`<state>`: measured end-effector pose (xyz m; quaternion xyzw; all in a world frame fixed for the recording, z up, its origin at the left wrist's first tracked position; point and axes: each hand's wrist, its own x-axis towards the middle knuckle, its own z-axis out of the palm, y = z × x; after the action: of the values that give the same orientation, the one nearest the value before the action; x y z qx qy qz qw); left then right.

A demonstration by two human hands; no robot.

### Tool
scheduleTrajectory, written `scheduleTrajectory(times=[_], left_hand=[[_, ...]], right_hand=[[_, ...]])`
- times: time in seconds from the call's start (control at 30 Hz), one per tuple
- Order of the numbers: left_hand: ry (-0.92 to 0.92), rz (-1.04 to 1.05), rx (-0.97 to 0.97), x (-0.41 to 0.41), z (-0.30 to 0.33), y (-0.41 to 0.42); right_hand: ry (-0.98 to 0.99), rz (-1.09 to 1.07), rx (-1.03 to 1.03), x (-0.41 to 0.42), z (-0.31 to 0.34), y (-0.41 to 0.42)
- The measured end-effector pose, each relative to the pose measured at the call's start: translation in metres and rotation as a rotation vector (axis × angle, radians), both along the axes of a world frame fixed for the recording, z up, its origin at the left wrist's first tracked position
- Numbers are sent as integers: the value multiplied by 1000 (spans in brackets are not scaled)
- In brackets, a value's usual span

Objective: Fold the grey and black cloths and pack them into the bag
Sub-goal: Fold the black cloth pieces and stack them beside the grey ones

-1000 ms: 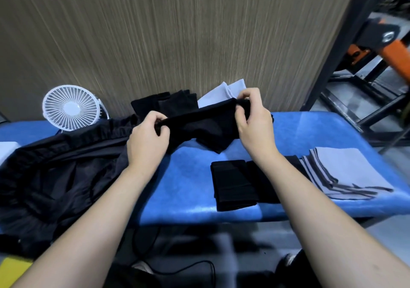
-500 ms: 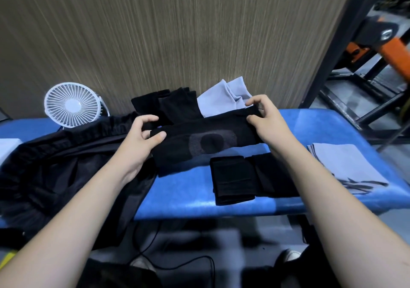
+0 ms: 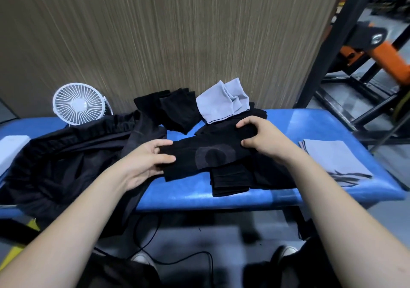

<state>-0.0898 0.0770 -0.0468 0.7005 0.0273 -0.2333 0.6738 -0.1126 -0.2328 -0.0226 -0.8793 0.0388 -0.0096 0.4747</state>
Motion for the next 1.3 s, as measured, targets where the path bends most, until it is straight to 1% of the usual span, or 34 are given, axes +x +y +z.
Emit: scheduleTrajectory(times=[0.07, 0.17, 0.23, 0.43, 0.6, 0.7, 0.8, 0.87, 1.03, 1.3], left_hand=[[1, 26, 15, -2, -2, -5], [-27, 44, 7, -2, -3, -9], [-48, 17, 35, -1, -1, -8], [-23, -55, 98, 1, -2, -4], [-50, 11, 40, 1, -4, -11], [-46, -8, 54, 1, -4, -11], [-84, -22, 68, 0, -5, -10], [-109, -25, 56, -1, -6, -10], [-124, -17, 21, -4, -7, -9], [-169, -103, -26, -11, -3, -3]], right_hand=[[-34, -10, -58, 1, -2, -1], [-56, -4, -72, 1, -2, -1], [-57, 0, -65, 3, -2, -1], [-41, -4, -80, 6, -4, 1], [-52, -3, -12, 8, -4, 6], [-103, 9, 20, 8, -2, 12], [-161, 15, 50, 7, -2, 26], [-185, 38, 70, 6, -2, 40], [-223, 150, 20, 8, -6, 76], [-222, 306, -13, 16, -19, 126]])
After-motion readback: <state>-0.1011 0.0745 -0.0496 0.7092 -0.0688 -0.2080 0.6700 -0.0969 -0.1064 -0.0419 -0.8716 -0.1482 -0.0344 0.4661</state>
